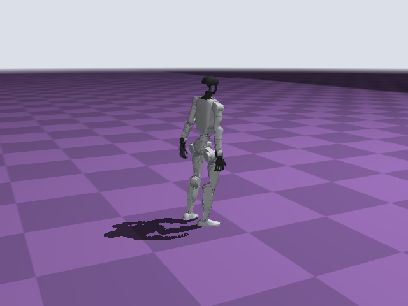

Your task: Kungfu

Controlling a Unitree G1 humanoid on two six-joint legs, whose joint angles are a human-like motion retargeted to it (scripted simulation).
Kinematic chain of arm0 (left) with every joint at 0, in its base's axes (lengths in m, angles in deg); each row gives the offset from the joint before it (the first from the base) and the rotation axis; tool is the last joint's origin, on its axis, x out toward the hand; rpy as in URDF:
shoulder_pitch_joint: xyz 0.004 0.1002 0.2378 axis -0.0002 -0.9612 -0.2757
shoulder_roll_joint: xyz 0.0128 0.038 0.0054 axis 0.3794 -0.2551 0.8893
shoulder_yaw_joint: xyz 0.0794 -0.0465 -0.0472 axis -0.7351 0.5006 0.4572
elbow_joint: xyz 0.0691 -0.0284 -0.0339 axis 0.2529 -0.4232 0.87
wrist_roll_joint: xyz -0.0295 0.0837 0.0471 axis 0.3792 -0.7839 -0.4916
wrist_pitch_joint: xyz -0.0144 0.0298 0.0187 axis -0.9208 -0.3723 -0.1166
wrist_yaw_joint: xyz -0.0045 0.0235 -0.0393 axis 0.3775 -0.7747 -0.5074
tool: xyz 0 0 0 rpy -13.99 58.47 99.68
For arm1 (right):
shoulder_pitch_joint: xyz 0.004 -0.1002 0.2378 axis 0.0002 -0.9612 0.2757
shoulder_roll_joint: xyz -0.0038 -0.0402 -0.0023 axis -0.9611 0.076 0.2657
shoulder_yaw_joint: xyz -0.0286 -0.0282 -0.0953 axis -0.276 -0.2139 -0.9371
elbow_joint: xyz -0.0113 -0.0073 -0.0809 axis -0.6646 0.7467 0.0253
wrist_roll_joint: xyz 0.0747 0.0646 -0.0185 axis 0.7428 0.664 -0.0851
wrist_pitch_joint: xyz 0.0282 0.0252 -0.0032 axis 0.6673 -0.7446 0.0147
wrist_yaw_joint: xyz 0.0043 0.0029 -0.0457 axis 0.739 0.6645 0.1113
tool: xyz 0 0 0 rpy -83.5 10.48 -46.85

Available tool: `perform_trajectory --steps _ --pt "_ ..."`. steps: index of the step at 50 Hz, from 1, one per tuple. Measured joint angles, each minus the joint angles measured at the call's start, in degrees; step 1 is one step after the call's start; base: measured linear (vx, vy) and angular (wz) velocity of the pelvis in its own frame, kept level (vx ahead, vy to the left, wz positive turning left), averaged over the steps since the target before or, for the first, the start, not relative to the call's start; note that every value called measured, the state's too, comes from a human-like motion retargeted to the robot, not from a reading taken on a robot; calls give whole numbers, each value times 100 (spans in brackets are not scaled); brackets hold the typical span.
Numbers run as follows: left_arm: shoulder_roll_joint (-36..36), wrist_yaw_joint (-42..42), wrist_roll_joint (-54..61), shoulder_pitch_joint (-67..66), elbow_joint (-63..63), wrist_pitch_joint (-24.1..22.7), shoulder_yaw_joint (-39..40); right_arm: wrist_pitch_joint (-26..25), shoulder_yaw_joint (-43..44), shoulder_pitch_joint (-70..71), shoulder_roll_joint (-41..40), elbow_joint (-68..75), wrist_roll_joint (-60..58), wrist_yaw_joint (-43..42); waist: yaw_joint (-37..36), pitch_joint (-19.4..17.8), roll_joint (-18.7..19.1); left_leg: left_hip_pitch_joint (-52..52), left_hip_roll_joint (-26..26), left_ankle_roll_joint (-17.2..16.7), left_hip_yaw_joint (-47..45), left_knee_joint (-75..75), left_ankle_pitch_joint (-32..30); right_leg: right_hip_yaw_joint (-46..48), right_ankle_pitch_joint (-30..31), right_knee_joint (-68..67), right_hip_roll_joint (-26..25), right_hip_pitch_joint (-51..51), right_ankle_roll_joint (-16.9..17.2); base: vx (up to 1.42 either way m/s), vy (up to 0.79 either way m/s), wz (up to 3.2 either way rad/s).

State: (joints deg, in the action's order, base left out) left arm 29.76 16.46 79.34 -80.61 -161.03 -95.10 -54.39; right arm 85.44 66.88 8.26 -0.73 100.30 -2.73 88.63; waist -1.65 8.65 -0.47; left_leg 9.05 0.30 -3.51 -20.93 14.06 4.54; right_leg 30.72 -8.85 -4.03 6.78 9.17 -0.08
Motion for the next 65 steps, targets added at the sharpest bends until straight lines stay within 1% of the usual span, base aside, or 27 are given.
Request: perform_trajectory --steps 3,5,7,9,12,15,18,20,23,25,27,30,32,35,40,42,45,47,48,49,50,52,54,57,60,63,65 --pt "61 -156 99 102 0 -21 -50 -104 101 -55 -20 231 297 139 -76 60 34 -388 -93 38 -376 -143 34 161 -83 18 -144 -27 -21 -19 1 91" --pt "128 -232 99 209 0 -70 -105 -192 104 -53 -65 314 310 242 -15 98 100 -653 -97 -14 -541 -346 -83 303 -130 38 -289 -53 -29 -17 1 123" --pt "195 -313 13 348 6 -144 -185 -212 64 -56 -129 298 207 289 197 158 167 -767 -68 -91 -490 -507 -31 548 -183 41 -369 -69 -17 -13 0 150" --pt "246 -376 -142 498 62 -202 -295 -149 -30 -88 -196 196 92 292 371 203 203 -762 -31 -66 -396 -659 76 724 -206 45 -410 -71 -4 -12 1 138" --pt "306 -419 -597 825 261 -217 -420 40 -176 -115 -326 -70 -69 231 507 204 173 -614 -5 133 -158 -763 309 944 -189 12 -387 -16 11 -20 10 100" --pt "332 -354 -1127 1165 542 -227 -506 227 -324 -38 -436 -265 -255 133 323 126 45 -552 13 328 -105 -901 612 953 -117 -121 -328 117 5 -25 10 4" --pt "305 -205 -1424 1428 848 -285 -606 289 -529 209 -439 -339 -517 43 356 29 -34 -455 -27 576 -42 -1066 690 982 6 -607 -73 468 130 -31 11 -5" --pt "308 -76 -1475 1585 971 -340 -652 325 -743 409 -397 -392 -680 -69 492 -159 -82 -470 -54 599 -54 -1135 624 814 206 -999 81 715 319 -36 18 -13" --pt "422 150 -1602 1846 923 -358 -832 490 -940 589 -347 -463 -887 -324 643 -346 -150 -447 -96 624 -103 -1153 510 432 645 -1327 214 938 733 -39 16 -10" --pt "509 209 -1893 1942 846 -313 -935 668 -949 568 -351 -480 -1039 -524 711 -391 -173 -439 -124 663 -92 -1165 439 50 908 -1390 185 1011 805 -19 8 12" --pt "523 56 -2274 1927 794 -289 -1011 883 -918 462 -361 -413 -1102 -753 756 -349 -169 -410 -131 701 -29 -1171 390 -422 1030 -1364 116 1048 774 -4 5 29" --pt "499 -254 -2677 1809 744 -365 -1132 1179 -806 284 -368 -145 -1036 -1098 874 -217 -121 -306 -118 740 151 -1146 337 -1109 943 -1195 111 1050 837 -1 3 48" --pt "505 -298 -2786 1710 741 -402 -1204 1254 -649 235 -394 174 -897 -1303 885 -158 -91 -264 -90 727 209 -1138 316 -1176 940 -1020 297 944 753 -1 1 17" --pt "483 -265 -2923 1548 736 -373 -1200 1269 -368 223 -390 725 -492 -1371 685 -147 -73 -306 -49 703 134 -1174 297 -885 982 -687 682 667 675 -5 -1 -22" --pt "469 -325 -2807 1168 596 -283 -968 1012 -95 177 -362 1205 249 -775 351 -126 -105 -399 7 618 -112 -1197 307 -555 1442 -231 1125 339 1023 -3 -8 -34" --pt "486 -325 -2646 972 505 -227 -827 1004 -95 123 -394 1164 321 -595 531 -127 -20 -393 93 573 31 -1182 279 -190 1765 -137 1267 137 1135 -4 -12 36" --pt "555 -262 -2352 685 328 -132 -561 953 -258 87 -404 1015 91 -863 720 -55 -5 -352 162 497 33 -1168 272 42 2077 -199 1384 -31 1396 -11 -28 -13" --pt "693 -236 -2160 576 197 -69 -404 980 -423 122 -432 896 -175 -1119 578 155 0 -53 503 319 -258 -1134 180 -37 1656 -145 1028 283 1508 -17 -46 -108" --pt "705 -253 -2099 469 144 -48 -387 986 -480 63 -415 842 -277 -1201 554 190 -54 -119 430 319 -333 -1110 245 -28 1469 -114 1092 156 1508 0 -24 -63" --pt "741 -280 -2024 393 76 -34 -360 950 -540 19 -417 769 -429 -1284 564 170 -112 -227 375 309 -377 -1108 288 -3 1315 -139 1163 57 1430 8 -17 -26" --pt "789 -314 -1943 333 0 -23 -329 893 -600 -18 -427 686 -606 -1367 590 123 -171 -357 328 293 -405 -1115 321 28 1177 -192 1236 -28 1312 4 -28 -28" --pt "859 -431 -1890 223 0 -7 -245 865 -708 -68 -440 598 -794 -1377 519 154 -223 -407 420 213 -509 -1098 321 173 999 -104 1097 -73 959 2 -41 -36" --pt "912 -555 -1884 187 0 9 -150 837 -728 -113 -455 554 -959 -1319 454 220 -279 -399 474 169 -552 -1071 287 267 910 0 992 -128 897 6 -40 -13" --pt "898 -625 -1893 348 2 37 -10 758 -525 -114 -477 501 -1221 -1057 345 278 -293 -314 615 83 -520 -1005 206 15 742 -4 814 -55 841 0 -35 8" --pt "752 -483 -1734 604 80 -41 -2 670 -390 -49 -425 431 -1245 -690 312 227 -247 -278 753 17 -510 -958 111 -82 593 -60 674 -39 733 -6 -23 9" --pt "604 -249 -1476 934 254 -100 -292 333 -274 98 -317 397 -1032 -270 491 187 -120 -193 853 -34 -377 -952 -29 -53 484 -63 540 -78 661 -7 -12 45" --pt "496 -185 -1541 1110 429 -165 -482 101 -156 125 -286 388 -875 -78 579 214 -54 -153 877 -87 -300 -988 -100 3 441 -39 471 -107 626 -5 -5 50"
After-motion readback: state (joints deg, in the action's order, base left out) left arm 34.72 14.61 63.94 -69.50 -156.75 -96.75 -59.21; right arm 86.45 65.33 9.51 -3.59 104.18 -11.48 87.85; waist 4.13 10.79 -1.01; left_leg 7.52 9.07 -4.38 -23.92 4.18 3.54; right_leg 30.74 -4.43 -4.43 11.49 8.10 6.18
